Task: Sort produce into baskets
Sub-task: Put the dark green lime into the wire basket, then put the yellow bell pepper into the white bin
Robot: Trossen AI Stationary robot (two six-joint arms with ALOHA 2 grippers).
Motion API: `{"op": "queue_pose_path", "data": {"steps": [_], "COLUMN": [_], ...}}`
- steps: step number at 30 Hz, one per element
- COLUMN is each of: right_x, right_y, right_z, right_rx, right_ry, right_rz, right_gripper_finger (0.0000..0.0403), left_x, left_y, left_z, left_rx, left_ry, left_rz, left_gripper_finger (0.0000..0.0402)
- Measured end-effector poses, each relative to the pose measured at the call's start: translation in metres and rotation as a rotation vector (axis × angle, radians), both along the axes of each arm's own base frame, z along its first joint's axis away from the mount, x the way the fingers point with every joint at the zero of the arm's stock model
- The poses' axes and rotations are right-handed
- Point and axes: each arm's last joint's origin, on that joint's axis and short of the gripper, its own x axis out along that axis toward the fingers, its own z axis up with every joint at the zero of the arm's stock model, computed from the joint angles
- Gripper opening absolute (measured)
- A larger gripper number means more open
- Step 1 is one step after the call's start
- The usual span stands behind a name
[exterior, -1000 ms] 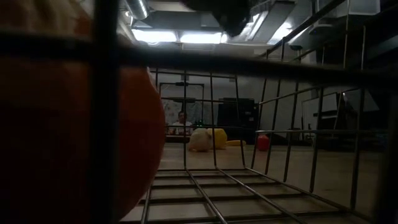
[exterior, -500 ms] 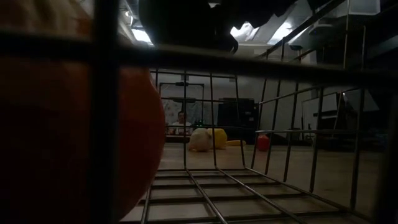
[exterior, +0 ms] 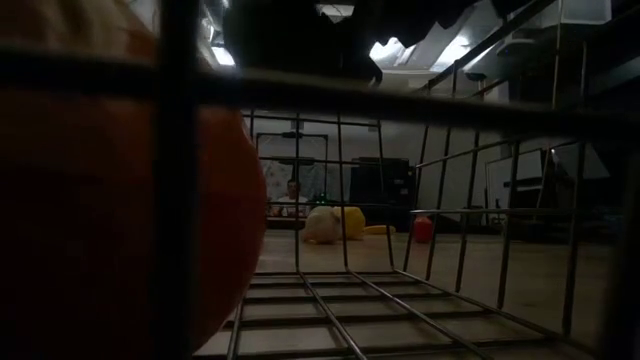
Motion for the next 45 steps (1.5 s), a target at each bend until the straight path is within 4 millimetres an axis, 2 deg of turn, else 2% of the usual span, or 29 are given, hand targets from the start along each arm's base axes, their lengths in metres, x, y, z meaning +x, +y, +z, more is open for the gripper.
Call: {"op": "queue_pose_path", "data": {"steps": [8, 17, 20, 26, 33, 38, 45], "right_x": [0.001, 0.003, 0.002, -0.002, -0.011, -0.019, -0.035], "right_y": [-0.003, -0.016, -0.021, -0.031, -0.050, -0.071, -0.109], "right_z": [0.001, 0.009, 0.017, 0.039, 0.069, 0.086, 0.101], "right_rx": [-0.006, -0.026, -0.018, 0.001, 0.022, 0.039, 0.014], "right_ry": [-0.004, -0.027, -0.045, -0.098, -0.164, -0.159, -0.100], "right_rz": [-0.016, -0.031, -0.040, -0.058, -0.090, -0.101, -0.198], "right_gripper_finger": [0.0318, 0.0316, 0.0315, 0.0315, 0.0315, 0.0315, 0.0315], "left_x": [0.000, 0.000, -0.001, -0.002, -0.003, -0.004, -0.001], "left_y": [0.000, 0.001, 0.002, 0.004, 0.005, 0.005, 0.005], "left_z": [0.000, 0.001, 0.001, 0.004, 0.014, 0.018, 0.027], "left_rx": [0.000, -0.022, -0.026, -0.032, -0.040, -0.043, 0.000], "left_ry": [-0.001, -0.011, -0.018, -0.046, -0.152, -0.198, -0.269], "left_rz": [0.008, 0.043, 0.078, 0.162, 0.172, 0.171, 0.177], "left_gripper_finger": [0.0005, 0.0015, 0.0045, 0.0139, 0.0229, 0.0261, 0.0269]}}
